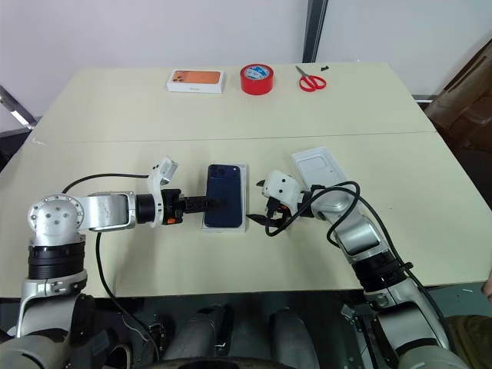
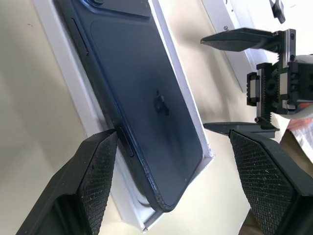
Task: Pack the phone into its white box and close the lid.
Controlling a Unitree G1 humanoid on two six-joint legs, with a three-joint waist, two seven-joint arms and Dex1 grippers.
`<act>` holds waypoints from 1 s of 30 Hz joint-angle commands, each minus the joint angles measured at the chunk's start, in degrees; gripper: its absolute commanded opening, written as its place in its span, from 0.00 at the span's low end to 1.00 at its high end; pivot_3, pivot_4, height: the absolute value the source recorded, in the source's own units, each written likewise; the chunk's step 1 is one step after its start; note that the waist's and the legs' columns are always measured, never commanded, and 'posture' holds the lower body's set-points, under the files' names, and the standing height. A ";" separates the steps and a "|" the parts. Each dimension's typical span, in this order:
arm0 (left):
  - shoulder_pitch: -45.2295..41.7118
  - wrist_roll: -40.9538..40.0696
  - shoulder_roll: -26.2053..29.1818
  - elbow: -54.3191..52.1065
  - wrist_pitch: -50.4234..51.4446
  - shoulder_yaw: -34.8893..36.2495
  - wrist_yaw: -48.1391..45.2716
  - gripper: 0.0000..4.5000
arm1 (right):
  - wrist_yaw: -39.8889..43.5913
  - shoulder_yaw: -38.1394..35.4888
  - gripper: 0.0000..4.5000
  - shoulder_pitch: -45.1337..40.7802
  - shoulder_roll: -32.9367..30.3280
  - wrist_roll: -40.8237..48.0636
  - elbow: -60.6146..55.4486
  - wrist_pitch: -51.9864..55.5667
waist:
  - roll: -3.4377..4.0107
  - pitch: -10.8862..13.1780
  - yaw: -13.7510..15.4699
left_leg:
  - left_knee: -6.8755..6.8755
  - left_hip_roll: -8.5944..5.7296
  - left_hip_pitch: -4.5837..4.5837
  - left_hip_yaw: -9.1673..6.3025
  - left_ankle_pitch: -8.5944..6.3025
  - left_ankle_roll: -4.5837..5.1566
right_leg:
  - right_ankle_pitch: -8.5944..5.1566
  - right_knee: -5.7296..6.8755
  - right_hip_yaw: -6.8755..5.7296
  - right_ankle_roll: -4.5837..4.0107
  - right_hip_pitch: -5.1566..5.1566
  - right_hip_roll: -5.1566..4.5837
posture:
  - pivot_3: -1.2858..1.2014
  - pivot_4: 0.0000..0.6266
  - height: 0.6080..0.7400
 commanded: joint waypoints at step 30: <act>-3.08 -10.79 3.92 0.09 -0.48 -0.10 6.21 0.84 | -0.15 0.02 1.00 -1.99 1.98 -0.81 1.38 -2.68 | 0.00 0.00 -0.02 | 0.02 -0.01 -0.01 0.00 0.01 -0.01 | 0.00 0.03 0.01 0.00 -0.02 0.00 | 0.52 0.24 0.95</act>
